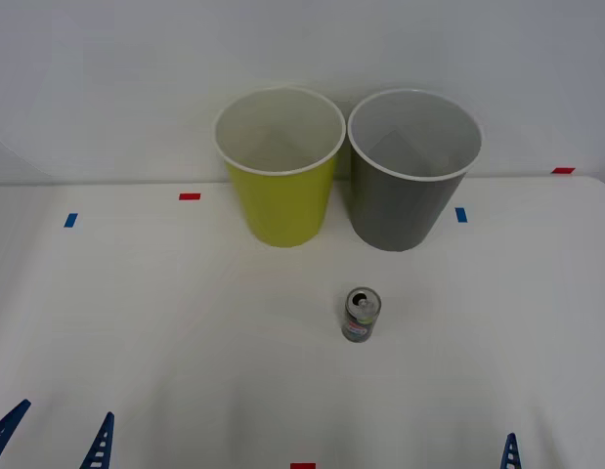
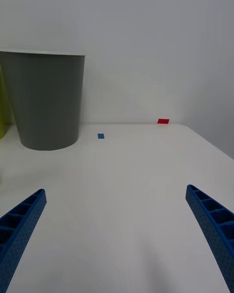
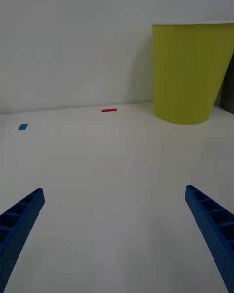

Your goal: Put cans in the gray bin and PET bottles in the light green bin.

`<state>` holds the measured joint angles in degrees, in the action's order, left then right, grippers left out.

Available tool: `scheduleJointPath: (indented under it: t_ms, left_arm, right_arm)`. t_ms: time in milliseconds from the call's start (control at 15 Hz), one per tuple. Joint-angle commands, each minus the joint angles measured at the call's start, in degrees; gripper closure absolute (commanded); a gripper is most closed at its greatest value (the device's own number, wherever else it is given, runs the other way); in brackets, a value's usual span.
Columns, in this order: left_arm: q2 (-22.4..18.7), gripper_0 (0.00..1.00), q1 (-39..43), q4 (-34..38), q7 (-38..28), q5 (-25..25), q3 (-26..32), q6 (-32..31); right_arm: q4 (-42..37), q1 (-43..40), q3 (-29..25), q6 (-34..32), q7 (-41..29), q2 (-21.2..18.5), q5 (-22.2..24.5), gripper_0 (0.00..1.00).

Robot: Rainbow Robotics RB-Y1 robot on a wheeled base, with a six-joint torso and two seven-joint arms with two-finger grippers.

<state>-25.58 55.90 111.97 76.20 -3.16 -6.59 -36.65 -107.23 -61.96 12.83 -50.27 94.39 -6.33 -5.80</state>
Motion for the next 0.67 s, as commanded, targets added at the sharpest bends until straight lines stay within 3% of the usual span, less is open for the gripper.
scheduleJointPath:
  t_ms: [67,667]
  left_arm:
    - [0.0,0.0,0.0,0.0,0.0,0.0,0.0,0.0]
    - [0.0,0.0,0.0,0.0,0.0,0.0,0.0,0.0]
  right_arm:
    - [0.0,0.0,0.0,0.0,0.0,0.0,0.0,0.0]
    - [0.0,0.0,0.0,0.0,0.0,0.0,0.0,0.0]
